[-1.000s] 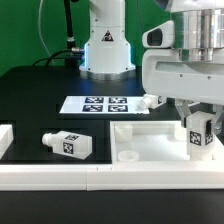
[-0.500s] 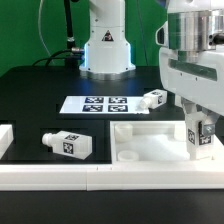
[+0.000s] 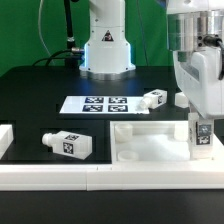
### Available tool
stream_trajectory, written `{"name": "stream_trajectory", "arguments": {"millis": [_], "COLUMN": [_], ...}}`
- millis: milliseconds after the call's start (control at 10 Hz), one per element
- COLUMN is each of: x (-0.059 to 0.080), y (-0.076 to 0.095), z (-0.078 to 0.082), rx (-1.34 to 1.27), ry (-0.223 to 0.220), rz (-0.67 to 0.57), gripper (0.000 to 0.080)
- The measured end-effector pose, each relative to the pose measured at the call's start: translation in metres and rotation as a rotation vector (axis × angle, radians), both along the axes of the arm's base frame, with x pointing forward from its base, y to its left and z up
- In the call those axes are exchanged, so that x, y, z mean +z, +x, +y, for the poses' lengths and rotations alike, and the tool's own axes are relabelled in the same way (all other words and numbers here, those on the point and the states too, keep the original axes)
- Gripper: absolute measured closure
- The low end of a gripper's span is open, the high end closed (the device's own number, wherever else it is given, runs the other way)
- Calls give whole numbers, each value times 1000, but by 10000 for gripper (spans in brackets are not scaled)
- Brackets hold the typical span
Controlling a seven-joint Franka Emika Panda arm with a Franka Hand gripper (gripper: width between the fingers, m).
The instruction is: Assemble one leg
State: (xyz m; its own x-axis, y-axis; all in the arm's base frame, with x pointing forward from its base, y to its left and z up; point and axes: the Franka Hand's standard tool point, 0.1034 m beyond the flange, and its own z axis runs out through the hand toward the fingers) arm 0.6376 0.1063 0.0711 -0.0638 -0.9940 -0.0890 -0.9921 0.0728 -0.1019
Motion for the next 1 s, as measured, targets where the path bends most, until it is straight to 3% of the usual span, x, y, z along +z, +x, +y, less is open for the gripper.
{"name": "stream_trajectory", "arguments": {"millis": [400, 500, 600, 700, 800, 1000], "x": [0, 0, 0, -1, 1, 2], "y": [0, 0, 0, -1, 1, -6], "z": [0, 0, 2, 7, 4, 22], "rx": [14, 55, 116, 218, 451, 588], "ry": [-1, -6, -15, -21, -47, -73], "rz": [-1, -5, -8, -14, -37, -40], "gripper": [514, 306, 306, 179, 159, 151]}}
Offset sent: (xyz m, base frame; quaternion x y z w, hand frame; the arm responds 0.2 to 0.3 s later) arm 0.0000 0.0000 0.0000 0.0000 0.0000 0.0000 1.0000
